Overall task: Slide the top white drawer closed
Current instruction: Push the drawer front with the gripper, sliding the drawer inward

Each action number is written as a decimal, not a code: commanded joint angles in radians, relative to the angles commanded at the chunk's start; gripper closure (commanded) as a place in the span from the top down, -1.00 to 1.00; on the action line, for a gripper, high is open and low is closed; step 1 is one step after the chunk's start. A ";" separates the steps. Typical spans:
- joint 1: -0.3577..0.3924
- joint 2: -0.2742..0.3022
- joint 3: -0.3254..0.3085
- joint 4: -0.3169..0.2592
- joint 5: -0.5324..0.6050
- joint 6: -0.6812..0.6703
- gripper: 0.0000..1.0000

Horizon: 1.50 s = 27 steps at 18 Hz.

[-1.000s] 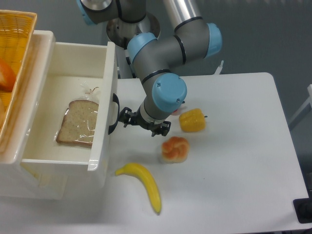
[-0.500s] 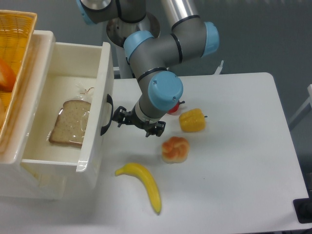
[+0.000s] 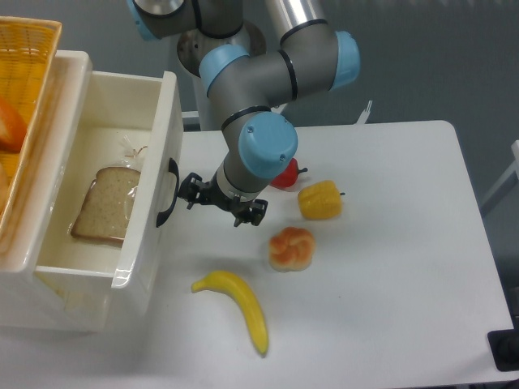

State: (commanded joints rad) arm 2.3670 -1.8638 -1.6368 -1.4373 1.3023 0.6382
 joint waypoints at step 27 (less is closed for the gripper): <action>-0.129 0.017 0.006 0.008 -0.041 -0.117 1.00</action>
State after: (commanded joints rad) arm 2.2381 -1.8469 -1.6306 -1.4297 1.2609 0.5216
